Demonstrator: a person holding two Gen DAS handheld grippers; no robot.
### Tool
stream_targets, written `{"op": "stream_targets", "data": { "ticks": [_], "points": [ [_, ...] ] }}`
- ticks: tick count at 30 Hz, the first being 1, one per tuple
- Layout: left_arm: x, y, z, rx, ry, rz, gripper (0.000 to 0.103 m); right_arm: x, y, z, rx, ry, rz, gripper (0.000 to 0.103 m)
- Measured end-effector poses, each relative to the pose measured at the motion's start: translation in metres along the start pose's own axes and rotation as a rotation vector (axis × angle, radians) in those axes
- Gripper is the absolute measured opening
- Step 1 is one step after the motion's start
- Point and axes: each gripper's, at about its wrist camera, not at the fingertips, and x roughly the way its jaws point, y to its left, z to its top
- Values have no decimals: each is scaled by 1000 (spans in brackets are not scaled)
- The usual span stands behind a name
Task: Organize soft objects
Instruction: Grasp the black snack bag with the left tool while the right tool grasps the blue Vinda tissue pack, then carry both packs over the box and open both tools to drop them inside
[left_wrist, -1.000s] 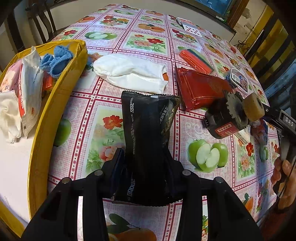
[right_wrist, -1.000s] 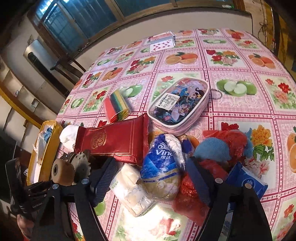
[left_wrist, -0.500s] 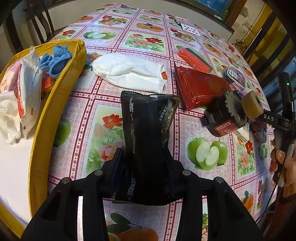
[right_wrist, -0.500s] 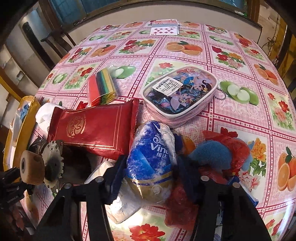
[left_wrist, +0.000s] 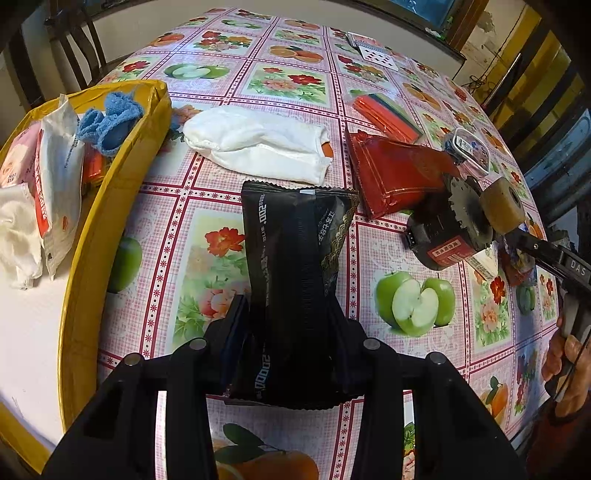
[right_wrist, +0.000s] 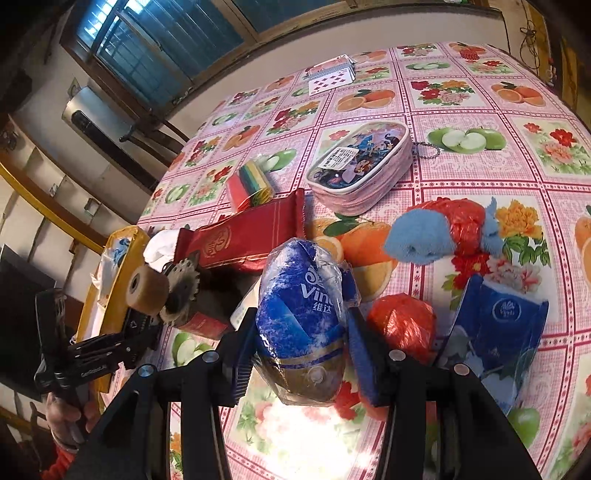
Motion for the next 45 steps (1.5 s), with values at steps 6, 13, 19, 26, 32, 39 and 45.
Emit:
{"op": "stream_targets", "data": {
  "ticks": [6, 13, 19, 26, 32, 39, 45],
  "points": [
    [-3, 0, -4, 11, -15, 4, 31, -21, 14, -27, -10, -40, 76, 48],
    [-9, -4, -15, 27, -42, 24, 30, -45, 19, -45, 20, -89, 148, 48],
    [-20, -7, -25, 45, -79, 43, 30, -53, 27, -57, 22, -97, 193, 48],
    [-32, -9, -33, 53, -141, 86, 30, -52, 60, -67, -26, -94, 242, 49],
    [-58, -9, -37, 71, -228, 118, 30, -45, 110, -65, -108, -83, 288, 50],
    [-92, 16, -31, 53, -339, 195, 30, -13, 180, -48, -200, -43, 347, 50],
    [-105, 65, -20, -8, -377, 278, 30, 30, 244, -32, -258, 1, 369, 50]
  ]
}}
